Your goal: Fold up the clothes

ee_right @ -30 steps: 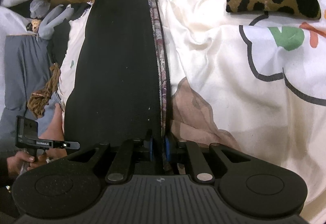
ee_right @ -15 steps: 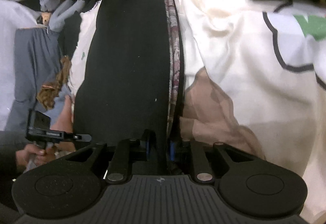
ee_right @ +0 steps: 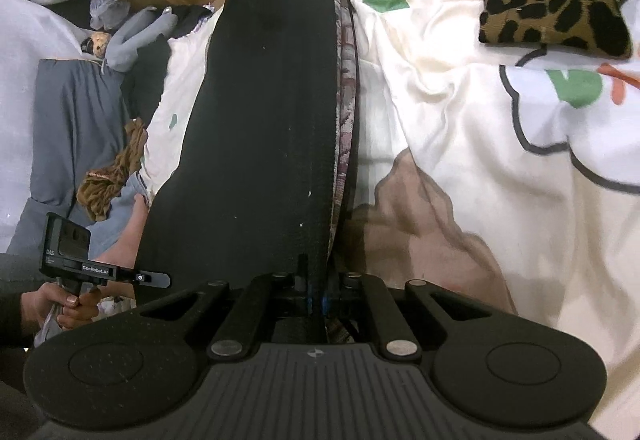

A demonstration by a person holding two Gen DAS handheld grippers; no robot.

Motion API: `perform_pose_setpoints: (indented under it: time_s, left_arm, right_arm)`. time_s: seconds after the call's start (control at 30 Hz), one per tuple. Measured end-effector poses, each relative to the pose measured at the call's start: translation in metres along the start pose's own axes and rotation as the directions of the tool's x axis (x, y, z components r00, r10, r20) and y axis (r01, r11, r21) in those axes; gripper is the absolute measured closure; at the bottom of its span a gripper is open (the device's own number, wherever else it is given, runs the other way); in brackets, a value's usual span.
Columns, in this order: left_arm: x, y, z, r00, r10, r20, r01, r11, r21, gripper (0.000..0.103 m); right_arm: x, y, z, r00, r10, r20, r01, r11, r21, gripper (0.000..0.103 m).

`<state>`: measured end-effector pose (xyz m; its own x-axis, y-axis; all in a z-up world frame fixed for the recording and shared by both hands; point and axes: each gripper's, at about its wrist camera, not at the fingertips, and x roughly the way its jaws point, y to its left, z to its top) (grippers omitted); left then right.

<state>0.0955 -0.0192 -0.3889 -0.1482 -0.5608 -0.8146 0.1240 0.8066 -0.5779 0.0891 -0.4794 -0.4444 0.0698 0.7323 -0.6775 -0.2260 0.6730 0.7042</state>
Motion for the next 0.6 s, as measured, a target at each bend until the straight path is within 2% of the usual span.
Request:
perform_pose_setpoints:
  time_s: [0.1,0.23,0.3,0.4,0.5,0.6]
  left_arm:
    - [-0.002,-0.012,-0.015,1.0,0.006,-0.015,-0.006,1.0,0.005,0.097]
    - [0.001,-0.024,0.0,0.999,0.019,-0.028,-0.019,1.0,0.01,0.097]
    - [-0.006,-0.024,-0.007,0.999,0.024,-0.035,-0.024,1.0,0.004,0.098]
    - [-0.023,-0.01,-0.035,0.998,0.03,-0.05,-0.029,0.999,0.013,0.098]
    - [-0.03,-0.013,-0.044,0.997,0.039,-0.069,-0.038,0.999,0.021,0.098]
    - [-0.06,0.002,-0.068,0.995,0.046,-0.084,-0.042,0.998,0.044,0.098]
  right_arm:
    - [-0.006,0.003,-0.008,1.0,0.001,0.005,-0.001,1.0,0.018,0.102]
    - [-0.015,0.009,-0.022,1.0,-0.004,0.002,0.004,0.999,0.042,0.102]
    - [-0.018,0.013,-0.028,1.0,-0.011,-0.006,0.011,0.999,0.047,0.102]
    - [-0.024,0.018,-0.036,1.0,-0.018,-0.018,0.019,0.998,0.056,0.102]
    - [-0.032,0.023,-0.044,1.0,-0.019,-0.025,0.02,0.998,0.066,0.102]
    - [-0.04,0.029,-0.052,0.999,-0.019,-0.033,0.022,0.997,0.073,0.102]
